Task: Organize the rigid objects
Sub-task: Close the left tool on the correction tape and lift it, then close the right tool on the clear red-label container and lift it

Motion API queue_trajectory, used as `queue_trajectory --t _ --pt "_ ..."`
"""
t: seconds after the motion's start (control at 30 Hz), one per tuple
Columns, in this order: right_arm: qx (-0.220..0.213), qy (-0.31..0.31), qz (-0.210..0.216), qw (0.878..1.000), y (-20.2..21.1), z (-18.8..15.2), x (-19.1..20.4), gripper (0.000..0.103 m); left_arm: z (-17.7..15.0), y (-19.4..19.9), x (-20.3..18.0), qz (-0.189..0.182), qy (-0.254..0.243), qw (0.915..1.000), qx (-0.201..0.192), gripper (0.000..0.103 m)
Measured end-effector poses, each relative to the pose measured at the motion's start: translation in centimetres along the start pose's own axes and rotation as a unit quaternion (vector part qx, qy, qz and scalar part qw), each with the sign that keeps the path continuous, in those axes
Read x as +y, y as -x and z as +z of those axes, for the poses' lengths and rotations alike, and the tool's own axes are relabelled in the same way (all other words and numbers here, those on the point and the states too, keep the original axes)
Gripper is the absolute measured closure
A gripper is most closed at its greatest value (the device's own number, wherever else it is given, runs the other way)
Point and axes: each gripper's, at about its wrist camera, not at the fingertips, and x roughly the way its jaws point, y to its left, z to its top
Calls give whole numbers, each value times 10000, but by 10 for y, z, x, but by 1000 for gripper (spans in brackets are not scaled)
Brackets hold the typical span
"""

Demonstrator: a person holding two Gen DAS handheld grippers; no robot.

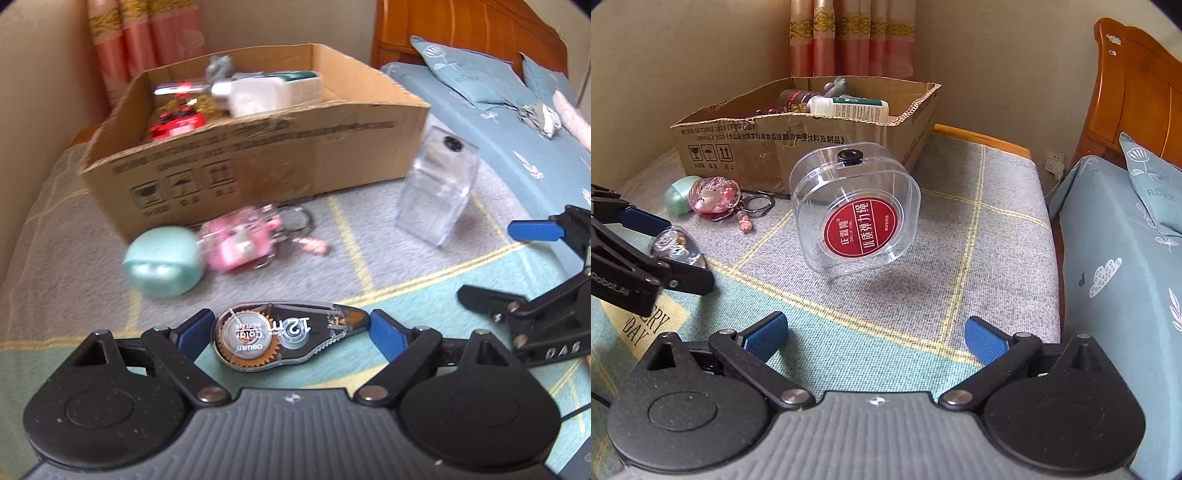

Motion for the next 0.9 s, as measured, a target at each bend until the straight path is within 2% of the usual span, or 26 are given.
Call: queue_trajectory --t 0.2,0.47,0.73,0.9 --pt "-14 -27 -30 10000 0 0 2 0 1 1 -4 129 234 9996 43 12" --pt "-1 -28 -32 10000 0 0 2 0 1 1 -9 55 154 9999 16 14" --pt "113 162 69 9998 -5 11 3 0 -10 9 13 86 156 9998 82 14" --pt "-260 341 197 9989 -6 30 4 0 -16 14 24 113 205 9997 66 14"
